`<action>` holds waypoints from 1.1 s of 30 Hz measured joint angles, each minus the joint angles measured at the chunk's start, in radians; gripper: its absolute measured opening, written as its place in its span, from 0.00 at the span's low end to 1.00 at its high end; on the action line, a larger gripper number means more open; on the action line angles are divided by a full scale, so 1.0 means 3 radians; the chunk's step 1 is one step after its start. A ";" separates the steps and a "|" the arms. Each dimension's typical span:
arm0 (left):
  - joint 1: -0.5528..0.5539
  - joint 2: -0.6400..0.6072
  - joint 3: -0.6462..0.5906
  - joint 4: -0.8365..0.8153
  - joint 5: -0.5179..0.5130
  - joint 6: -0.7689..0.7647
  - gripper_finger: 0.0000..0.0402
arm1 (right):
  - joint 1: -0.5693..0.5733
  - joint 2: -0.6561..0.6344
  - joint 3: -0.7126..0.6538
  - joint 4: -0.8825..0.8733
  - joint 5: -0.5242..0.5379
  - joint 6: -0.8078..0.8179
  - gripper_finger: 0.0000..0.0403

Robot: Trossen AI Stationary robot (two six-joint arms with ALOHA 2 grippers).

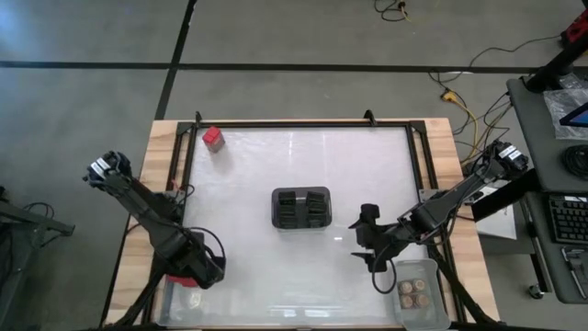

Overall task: Sort spices by type
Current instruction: Put the red seasoning can into the transparent bin

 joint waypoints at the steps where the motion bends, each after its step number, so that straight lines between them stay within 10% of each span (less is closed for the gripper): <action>1: 0.0001 0.0000 -0.0050 0.0093 -0.0001 0.0001 0.52 | 0.0000 0.0000 0.0000 0.0000 0.0003 0.0004 0.87; 33: 0.0004 -0.0001 -0.0453 0.0440 -0.0081 -0.0115 0.59 | 0.0000 0.0000 -0.0001 -0.0037 0.0001 0.0072 0.87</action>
